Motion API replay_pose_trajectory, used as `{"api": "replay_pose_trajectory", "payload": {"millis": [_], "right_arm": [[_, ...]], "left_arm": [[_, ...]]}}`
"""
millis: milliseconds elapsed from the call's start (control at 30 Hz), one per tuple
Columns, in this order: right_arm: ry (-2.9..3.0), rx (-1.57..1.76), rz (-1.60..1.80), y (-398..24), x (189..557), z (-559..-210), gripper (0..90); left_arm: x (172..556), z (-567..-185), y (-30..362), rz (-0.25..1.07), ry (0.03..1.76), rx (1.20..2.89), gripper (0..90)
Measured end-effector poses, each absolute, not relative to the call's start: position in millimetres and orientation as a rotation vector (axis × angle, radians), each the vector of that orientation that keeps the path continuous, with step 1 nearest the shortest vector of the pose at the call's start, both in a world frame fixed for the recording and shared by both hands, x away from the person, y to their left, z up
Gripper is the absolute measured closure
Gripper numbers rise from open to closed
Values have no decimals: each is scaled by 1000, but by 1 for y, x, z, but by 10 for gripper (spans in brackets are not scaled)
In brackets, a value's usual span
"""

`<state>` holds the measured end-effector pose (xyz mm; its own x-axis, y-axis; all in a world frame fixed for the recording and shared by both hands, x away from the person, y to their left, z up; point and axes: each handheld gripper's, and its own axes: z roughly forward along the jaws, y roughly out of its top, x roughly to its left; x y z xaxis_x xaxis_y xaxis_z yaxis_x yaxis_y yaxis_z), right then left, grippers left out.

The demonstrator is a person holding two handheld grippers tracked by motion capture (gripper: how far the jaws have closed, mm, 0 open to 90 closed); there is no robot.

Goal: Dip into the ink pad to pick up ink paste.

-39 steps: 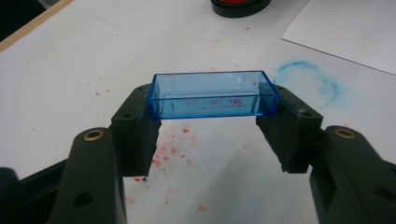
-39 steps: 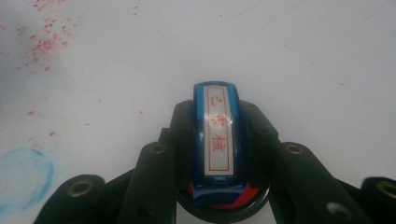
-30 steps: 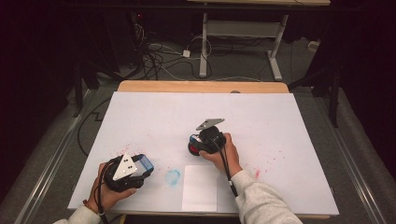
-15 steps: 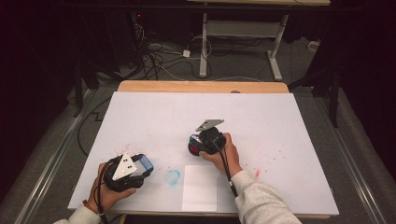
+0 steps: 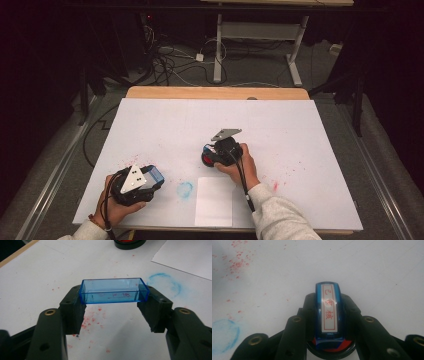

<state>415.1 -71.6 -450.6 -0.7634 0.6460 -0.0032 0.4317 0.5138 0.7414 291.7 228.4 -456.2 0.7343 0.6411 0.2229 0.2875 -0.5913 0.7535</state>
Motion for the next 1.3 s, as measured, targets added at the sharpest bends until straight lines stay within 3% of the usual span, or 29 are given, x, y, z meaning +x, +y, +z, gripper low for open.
{"api": "replay_pose_trajectory", "payload": {"millis": [467, 1300], "right_arm": [[2465, 869, 1089, -73, 413, -449, 698], [2282, 901, 1347, -121, 388, -400, 696]], "left_arm": [[291, -455, 230, 640, 697, 2201, 392], [292, -454, 226, 642, 678, 2205, 391]]}}
